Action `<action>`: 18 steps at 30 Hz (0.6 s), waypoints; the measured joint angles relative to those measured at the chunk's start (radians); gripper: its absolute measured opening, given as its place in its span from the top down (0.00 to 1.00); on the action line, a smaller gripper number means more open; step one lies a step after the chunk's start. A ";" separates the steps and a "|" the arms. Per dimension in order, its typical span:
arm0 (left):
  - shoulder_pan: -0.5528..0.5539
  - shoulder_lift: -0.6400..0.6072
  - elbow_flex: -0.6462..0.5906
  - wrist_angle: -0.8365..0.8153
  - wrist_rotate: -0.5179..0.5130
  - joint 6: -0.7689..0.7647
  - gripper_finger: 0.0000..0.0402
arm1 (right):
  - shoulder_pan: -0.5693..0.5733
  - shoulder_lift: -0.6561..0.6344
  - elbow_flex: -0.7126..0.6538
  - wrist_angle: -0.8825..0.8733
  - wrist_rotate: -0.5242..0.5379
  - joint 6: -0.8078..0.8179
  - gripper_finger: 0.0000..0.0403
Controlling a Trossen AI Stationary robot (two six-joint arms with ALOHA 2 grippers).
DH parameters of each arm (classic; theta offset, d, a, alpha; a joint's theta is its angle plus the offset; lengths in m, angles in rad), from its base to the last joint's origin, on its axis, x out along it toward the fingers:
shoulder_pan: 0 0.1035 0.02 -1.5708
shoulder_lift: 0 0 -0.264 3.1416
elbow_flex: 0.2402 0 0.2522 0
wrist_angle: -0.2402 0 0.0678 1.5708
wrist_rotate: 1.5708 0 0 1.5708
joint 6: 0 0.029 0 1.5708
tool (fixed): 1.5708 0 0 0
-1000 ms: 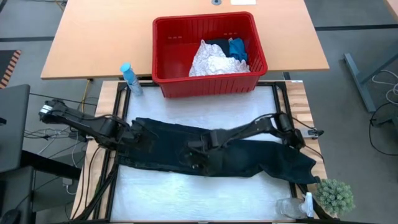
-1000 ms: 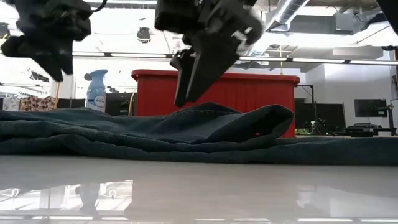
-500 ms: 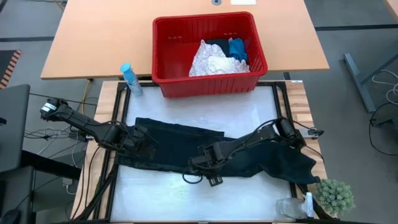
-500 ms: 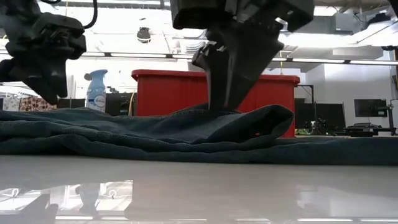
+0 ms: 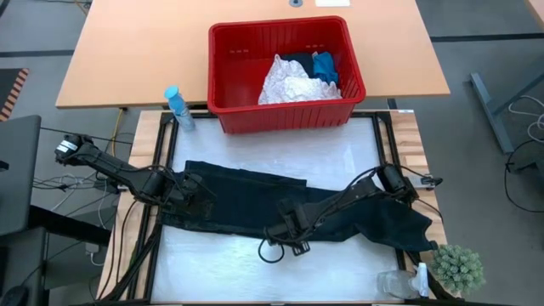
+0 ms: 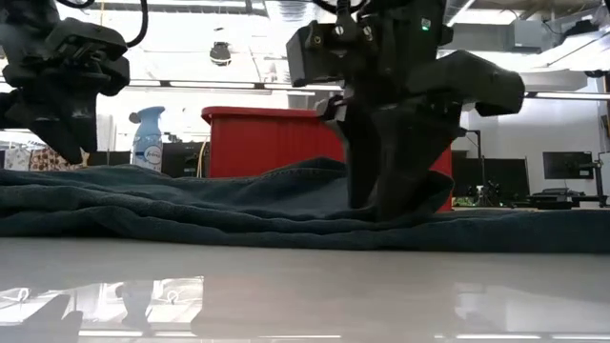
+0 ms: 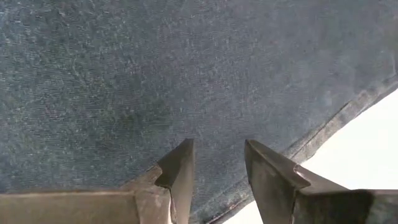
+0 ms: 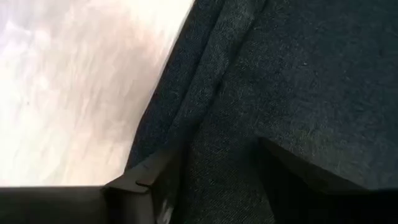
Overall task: Fold Laundry from Bin
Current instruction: Fold the black pants from the red bin
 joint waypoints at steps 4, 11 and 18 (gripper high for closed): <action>0.000 0.000 0.000 0.002 0.026 0.002 0.68 | -0.001 0.000 0.000 -0.004 0.000 0.027 0.64; 0.000 0.000 0.000 0.003 0.088 -0.004 0.68 | 0.016 0.000 0.000 -0.011 0.043 0.050 0.95; 0.000 0.000 0.000 0.003 0.122 -0.004 0.68 | 0.046 -0.012 0.000 -0.042 0.063 0.060 0.95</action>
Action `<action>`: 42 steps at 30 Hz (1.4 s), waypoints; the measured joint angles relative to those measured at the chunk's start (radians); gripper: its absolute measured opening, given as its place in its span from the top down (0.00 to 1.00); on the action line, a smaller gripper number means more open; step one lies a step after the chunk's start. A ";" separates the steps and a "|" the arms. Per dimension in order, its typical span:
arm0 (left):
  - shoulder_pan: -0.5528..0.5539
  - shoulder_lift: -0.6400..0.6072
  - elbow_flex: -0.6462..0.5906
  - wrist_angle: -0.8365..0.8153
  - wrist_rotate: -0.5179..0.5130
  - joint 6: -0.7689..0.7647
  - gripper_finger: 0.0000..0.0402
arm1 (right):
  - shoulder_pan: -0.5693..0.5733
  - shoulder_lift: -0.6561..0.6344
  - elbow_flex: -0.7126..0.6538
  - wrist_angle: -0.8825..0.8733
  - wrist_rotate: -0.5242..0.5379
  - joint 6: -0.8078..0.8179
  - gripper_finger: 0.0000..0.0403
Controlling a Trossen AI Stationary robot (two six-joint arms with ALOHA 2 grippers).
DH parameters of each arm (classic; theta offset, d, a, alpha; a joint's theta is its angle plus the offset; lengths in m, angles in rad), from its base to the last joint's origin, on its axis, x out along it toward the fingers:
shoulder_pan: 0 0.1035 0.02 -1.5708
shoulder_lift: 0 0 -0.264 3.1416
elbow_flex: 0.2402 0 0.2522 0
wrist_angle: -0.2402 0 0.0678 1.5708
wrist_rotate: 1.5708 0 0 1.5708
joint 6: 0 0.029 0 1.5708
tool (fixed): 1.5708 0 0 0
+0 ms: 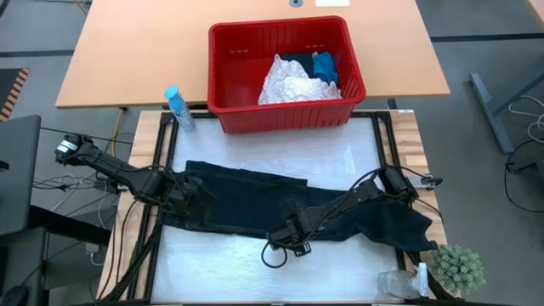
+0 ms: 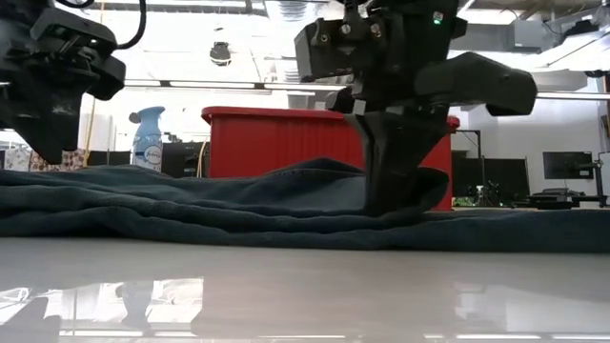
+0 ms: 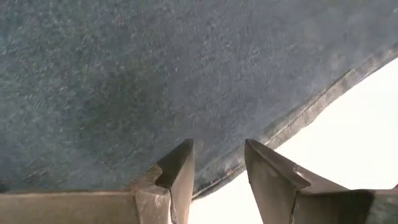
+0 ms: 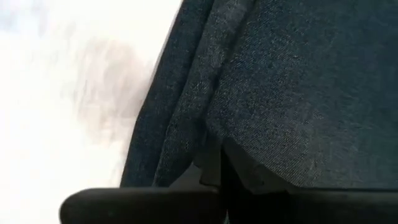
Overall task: Fold Laundry from Bin
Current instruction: Fold the black pants from the red bin
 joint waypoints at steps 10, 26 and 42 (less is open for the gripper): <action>0.000 0.000 0.000 0.000 0.032 0.003 0.68 | 0.034 -0.053 0.000 -0.025 0.038 0.042 0.95; -0.162 -0.017 0.257 -0.472 -0.127 -0.268 0.68 | 0.033 -0.055 -0.030 0.013 0.004 0.040 0.94; -0.464 -0.013 0.145 -0.566 -0.221 -0.869 0.45 | 0.033 -0.055 -0.030 0.018 -0.003 0.086 0.94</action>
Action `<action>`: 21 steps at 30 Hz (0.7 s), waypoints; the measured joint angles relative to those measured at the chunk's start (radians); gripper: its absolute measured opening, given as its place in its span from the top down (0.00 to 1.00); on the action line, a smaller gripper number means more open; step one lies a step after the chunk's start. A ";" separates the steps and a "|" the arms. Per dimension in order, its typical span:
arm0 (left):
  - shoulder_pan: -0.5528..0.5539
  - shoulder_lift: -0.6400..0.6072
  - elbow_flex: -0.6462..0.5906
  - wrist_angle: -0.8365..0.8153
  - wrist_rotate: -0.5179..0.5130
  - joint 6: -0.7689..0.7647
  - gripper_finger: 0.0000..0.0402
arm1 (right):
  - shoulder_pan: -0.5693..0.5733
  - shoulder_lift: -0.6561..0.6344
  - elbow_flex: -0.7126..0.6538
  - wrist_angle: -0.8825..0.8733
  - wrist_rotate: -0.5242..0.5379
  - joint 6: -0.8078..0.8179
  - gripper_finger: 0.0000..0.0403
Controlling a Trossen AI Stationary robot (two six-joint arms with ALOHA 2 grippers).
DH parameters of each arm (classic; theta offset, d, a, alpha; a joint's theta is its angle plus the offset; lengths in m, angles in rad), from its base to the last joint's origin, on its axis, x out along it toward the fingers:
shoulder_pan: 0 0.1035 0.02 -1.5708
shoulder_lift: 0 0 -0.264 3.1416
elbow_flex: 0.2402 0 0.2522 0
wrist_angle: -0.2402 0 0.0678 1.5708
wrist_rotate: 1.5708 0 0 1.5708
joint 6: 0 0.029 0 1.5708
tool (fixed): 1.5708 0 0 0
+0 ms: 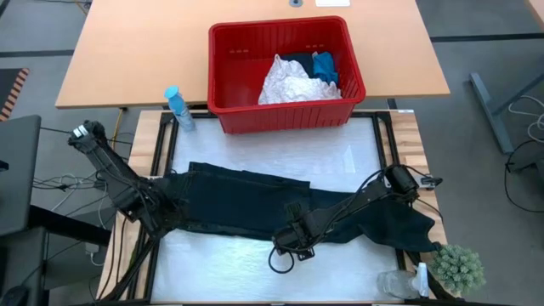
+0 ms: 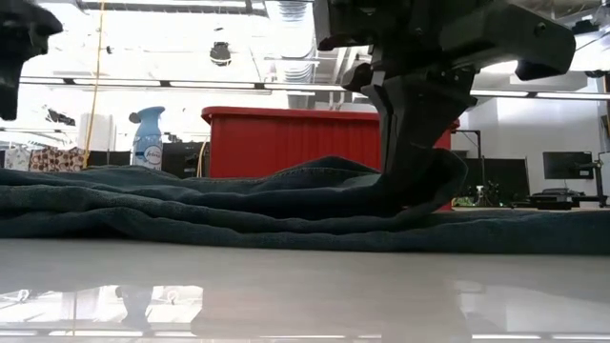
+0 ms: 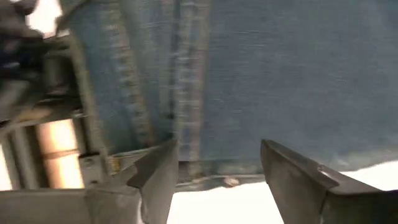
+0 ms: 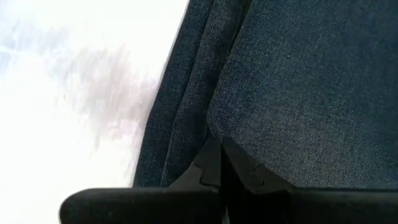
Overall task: Fold Laundry from Bin
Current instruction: Fold the black pants from the red bin
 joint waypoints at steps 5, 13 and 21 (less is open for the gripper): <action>-0.001 0.008 -0.055 0.094 0.014 -0.032 0.40 | -0.008 0.000 0.000 0.001 -0.005 0.000 0.94; 0.016 0.051 -0.108 0.150 0.036 -0.087 0.40 | -0.016 0.000 0.000 0.005 -0.009 0.000 0.94; 0.019 0.052 -0.108 0.102 0.115 -0.104 0.40 | -0.019 0.000 0.000 0.007 -0.012 0.000 0.94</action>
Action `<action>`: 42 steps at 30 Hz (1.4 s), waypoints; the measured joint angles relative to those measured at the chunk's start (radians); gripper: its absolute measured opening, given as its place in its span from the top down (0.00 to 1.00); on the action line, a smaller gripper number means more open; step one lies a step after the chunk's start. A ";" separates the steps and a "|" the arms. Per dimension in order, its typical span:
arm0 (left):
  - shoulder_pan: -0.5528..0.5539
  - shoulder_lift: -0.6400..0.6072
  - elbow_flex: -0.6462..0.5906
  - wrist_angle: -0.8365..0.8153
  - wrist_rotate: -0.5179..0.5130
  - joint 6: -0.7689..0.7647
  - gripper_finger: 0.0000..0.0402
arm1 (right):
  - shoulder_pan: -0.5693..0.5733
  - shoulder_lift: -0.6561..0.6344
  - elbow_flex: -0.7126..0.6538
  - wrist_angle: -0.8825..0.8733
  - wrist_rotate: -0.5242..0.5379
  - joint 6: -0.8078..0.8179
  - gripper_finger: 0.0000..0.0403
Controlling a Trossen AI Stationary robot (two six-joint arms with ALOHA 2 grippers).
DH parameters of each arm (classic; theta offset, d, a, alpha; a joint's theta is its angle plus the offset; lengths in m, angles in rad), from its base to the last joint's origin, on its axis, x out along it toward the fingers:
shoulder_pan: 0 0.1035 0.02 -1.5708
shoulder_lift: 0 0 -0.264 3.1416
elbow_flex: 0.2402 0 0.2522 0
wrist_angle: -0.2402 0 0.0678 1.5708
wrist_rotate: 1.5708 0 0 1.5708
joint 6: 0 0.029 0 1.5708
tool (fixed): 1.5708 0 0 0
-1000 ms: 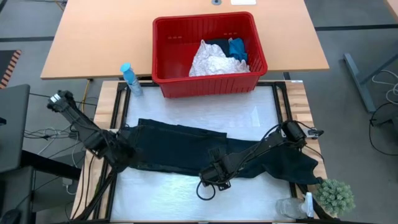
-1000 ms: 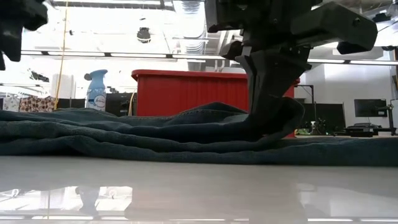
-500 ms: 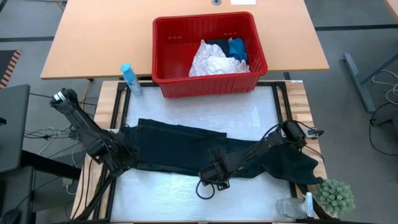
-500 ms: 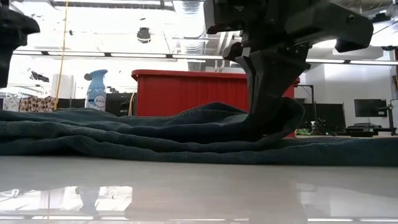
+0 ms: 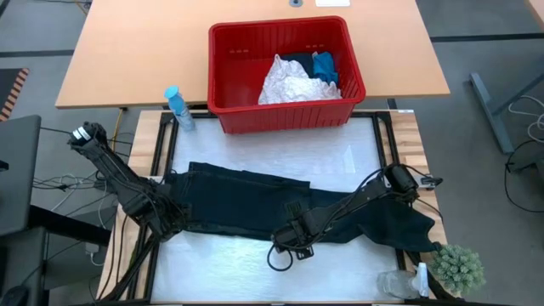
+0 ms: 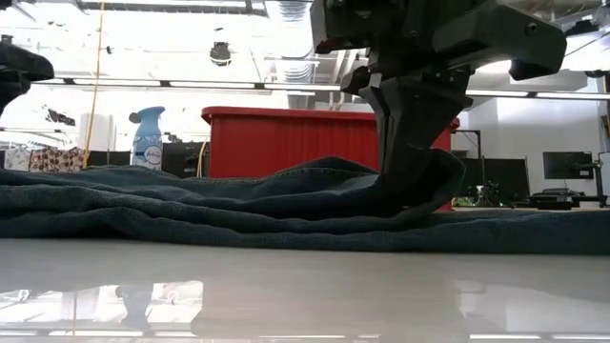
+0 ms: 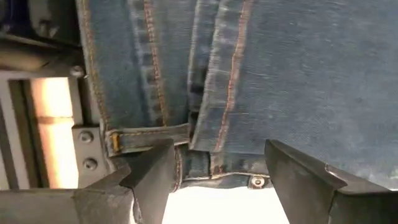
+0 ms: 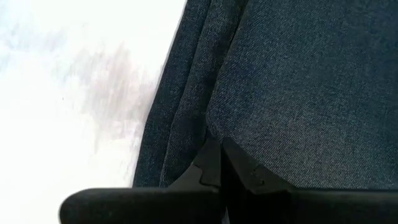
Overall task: Fold Laundry from Bin
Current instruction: Fold the black pants from the red bin
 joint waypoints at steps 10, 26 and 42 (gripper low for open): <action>0.002 0.015 -0.040 0.099 -0.054 0.036 0.40 | 0.000 0.000 0.000 0.000 0.000 -0.003 0.94; 0.002 0.013 -0.005 0.234 -0.076 0.086 0.98 | 0.000 0.001 0.000 0.000 0.000 -0.003 0.94; 0.001 0.011 0.205 -0.023 0.095 0.213 1.00 | 0.006 0.001 0.001 -0.057 0.006 -0.014 0.94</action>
